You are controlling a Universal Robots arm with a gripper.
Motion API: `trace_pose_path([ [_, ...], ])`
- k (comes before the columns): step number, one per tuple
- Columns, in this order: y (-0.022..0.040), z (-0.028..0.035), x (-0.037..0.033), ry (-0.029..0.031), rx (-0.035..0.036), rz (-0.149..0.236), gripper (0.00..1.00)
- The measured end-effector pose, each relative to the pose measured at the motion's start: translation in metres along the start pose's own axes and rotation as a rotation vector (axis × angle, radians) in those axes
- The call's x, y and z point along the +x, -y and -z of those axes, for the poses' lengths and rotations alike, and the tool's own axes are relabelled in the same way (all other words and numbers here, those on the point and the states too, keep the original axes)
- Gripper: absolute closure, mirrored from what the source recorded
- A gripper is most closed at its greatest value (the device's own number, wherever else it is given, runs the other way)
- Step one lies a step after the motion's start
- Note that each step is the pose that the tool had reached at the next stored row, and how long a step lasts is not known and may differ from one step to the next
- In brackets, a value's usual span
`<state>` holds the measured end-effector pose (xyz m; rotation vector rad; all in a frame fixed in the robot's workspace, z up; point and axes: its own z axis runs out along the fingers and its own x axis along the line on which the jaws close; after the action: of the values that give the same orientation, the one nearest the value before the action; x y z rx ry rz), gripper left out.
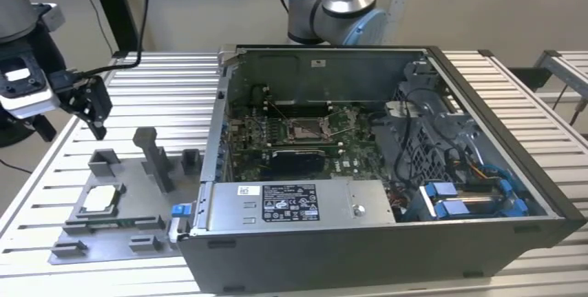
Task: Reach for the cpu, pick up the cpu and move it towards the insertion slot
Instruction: 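Pick up the cpu and move it towards the insertion slot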
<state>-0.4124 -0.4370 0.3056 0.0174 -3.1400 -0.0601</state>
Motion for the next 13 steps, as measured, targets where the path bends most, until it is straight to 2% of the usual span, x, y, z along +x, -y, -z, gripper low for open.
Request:
trace_pose_path([
  [13,0.0027,-0.0224,0.0009,-0.0001,0.0001,0.000,0.00],
])
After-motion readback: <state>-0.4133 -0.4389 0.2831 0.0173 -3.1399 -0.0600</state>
